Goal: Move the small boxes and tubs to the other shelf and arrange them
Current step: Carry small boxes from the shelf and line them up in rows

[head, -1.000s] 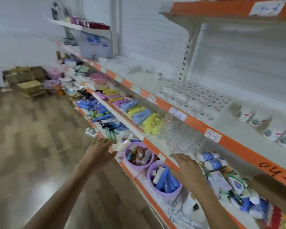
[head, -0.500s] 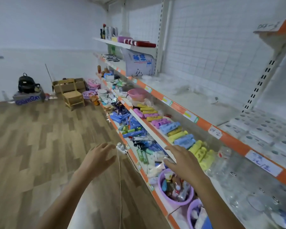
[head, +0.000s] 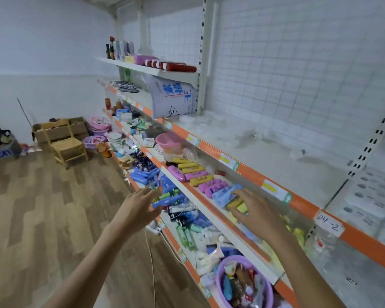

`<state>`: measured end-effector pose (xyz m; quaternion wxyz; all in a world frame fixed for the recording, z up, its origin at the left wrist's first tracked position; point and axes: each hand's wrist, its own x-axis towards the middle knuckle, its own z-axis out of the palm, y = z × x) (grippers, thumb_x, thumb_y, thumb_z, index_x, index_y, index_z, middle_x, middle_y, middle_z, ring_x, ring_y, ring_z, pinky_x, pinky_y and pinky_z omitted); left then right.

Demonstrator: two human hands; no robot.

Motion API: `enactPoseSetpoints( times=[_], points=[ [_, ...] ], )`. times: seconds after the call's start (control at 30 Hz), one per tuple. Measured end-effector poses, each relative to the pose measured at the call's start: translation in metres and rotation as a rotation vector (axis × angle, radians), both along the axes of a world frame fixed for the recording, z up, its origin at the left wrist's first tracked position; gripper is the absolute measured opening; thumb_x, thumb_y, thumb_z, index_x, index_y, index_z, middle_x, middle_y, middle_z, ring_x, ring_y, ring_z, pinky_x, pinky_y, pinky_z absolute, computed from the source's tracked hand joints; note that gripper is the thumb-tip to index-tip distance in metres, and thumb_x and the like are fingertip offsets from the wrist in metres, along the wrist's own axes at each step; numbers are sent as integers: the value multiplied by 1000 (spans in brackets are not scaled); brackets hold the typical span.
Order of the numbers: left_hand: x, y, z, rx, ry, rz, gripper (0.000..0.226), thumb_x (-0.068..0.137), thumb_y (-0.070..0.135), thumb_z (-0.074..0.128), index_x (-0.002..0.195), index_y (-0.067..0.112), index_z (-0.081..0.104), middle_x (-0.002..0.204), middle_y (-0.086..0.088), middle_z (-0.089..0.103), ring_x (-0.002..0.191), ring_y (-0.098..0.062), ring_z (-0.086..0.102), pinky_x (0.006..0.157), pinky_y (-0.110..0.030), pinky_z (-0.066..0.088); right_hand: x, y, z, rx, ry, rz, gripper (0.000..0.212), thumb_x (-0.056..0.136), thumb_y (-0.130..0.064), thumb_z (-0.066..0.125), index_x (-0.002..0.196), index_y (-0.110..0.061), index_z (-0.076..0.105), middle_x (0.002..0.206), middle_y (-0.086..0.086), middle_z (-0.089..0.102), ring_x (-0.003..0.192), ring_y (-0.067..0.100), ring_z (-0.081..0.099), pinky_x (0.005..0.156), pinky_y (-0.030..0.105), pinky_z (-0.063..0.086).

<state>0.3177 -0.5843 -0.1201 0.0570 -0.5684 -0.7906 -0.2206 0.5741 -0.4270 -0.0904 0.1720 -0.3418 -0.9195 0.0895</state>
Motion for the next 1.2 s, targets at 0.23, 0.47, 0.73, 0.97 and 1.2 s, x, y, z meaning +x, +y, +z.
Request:
enactPoseSetpoints(
  times=[0.23, 0.47, 0.73, 0.97, 1.2],
  points=[
    [-65, 116, 8, -15, 12, -39, 36, 90, 35, 54, 123, 22, 53, 122, 2, 56, 107, -13, 53, 86, -24, 43, -70, 116, 7, 61, 38, -8, 40, 89, -37, 55, 128, -28, 48, 125, -10, 53, 115, 14, 49, 92, 28, 38],
    [-118, 248, 46, 54, 15, -109, 38, 90, 31, 56, 127, 20, 53, 129, 5, 53, 116, -13, 50, 90, -21, 37, -118, 240, 42, 121, 63, -38, 40, 91, -38, 50, 129, -28, 46, 131, -11, 49, 121, 11, 44, 95, 26, 36],
    [-163, 380, 50, 82, -55, -233, 33, 88, 34, 57, 119, 21, 57, 116, 4, 58, 106, -13, 55, 90, -34, 47, -152, 338, 50, -7, 136, -91, 36, 88, -36, 57, 122, -30, 52, 123, -12, 54, 112, 9, 51, 92, 28, 42],
    [-219, 509, 58, 42, 15, -419, 35, 89, 33, 56, 122, 20, 54, 115, 3, 57, 106, -14, 54, 85, -23, 40, -200, 415, 49, -59, 144, -205, 36, 88, -39, 56, 123, -30, 51, 121, -14, 53, 112, 6, 49, 92, 27, 41],
    [-285, 629, 62, -51, -43, -572, 37, 88, 33, 58, 121, 17, 54, 114, 0, 57, 105, -18, 56, 89, -33, 46, -274, 496, 43, -131, 100, -341, 40, 88, -36, 57, 126, -24, 50, 126, -2, 51, 119, 14, 46, 97, 31, 39]
  ],
)
